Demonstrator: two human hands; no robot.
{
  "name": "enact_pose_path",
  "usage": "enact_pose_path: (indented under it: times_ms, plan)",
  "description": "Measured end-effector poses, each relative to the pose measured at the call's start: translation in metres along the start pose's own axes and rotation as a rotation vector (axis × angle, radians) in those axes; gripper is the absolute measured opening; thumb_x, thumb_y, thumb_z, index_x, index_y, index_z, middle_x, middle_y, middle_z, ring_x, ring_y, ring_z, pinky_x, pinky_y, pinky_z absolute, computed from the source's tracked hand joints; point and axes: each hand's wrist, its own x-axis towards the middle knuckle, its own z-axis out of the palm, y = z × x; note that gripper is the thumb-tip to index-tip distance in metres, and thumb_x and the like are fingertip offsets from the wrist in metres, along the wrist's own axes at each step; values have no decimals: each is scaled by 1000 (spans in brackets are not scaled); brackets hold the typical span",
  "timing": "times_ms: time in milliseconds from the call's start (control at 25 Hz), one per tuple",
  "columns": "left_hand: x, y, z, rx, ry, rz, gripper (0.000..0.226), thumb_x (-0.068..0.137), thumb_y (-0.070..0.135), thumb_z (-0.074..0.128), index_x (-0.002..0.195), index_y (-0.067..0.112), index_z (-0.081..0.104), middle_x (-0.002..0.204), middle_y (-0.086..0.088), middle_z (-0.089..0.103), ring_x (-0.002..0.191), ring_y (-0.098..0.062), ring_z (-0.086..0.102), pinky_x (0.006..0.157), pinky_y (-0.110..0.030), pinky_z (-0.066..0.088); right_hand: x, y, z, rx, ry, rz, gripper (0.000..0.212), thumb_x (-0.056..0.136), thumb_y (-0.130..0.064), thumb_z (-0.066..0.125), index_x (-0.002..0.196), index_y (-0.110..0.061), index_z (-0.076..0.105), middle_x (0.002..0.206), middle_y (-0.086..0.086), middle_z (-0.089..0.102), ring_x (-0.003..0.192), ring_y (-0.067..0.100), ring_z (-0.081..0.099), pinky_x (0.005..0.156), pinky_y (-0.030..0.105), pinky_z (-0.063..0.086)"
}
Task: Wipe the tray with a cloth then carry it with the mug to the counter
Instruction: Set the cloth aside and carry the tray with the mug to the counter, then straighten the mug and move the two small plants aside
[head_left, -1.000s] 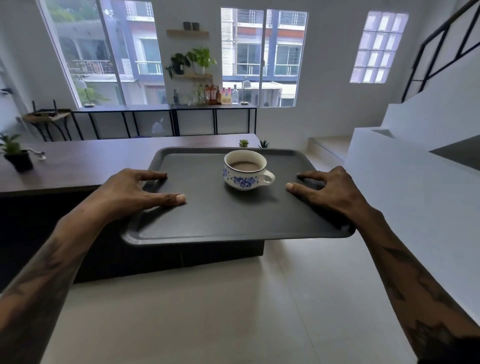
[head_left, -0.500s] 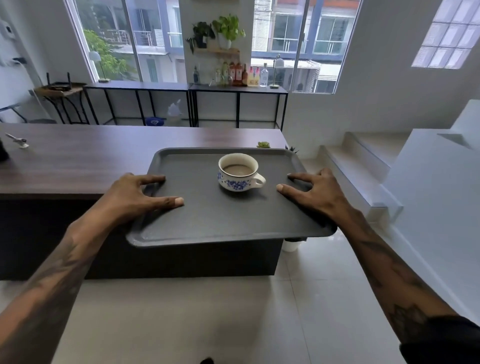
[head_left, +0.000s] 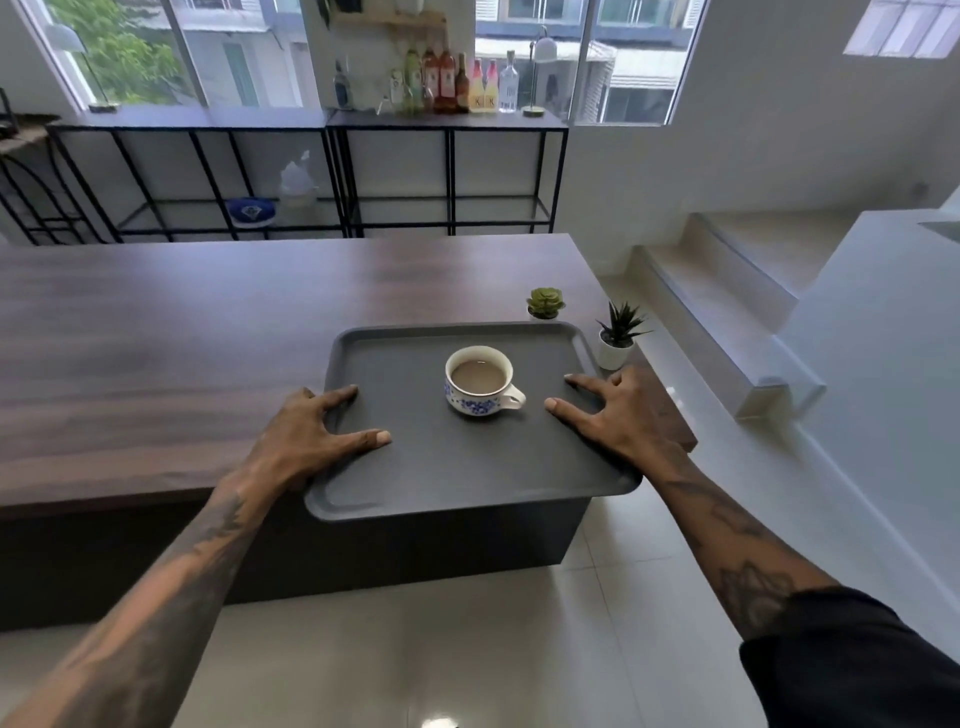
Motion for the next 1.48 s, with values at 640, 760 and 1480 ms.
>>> enact_pose_path:
  times_ms: [640,760,1480]
  plan:
    - [91,-25,39,128,-49,-95,117,47,93,56,146,30,45,103,-1,42,99,-28,51,90,-42,46,86,16,50,-185,-102,44,73,66,-85,51,127,-45,57,120,6,37,117,24,50,105,39,45]
    - [104,-25,40,119,-57,-114,112,53,87,62,146,29,45,104,-2,40,110,-33,53,95,-44,46,97,12,51,-232,-117,56,74,66,-87,48,128,-47,55,124,7,37,119,27,52,103,41,47]
    - [119,10,39,167,1,0,84,63,64,80,134,24,57,130,-10,44,124,-29,45,106,-39,40,92,-19,60,-197,53,-132,66,77,-67,60,129,-27,59,133,9,46,121,26,49,96,40,50]
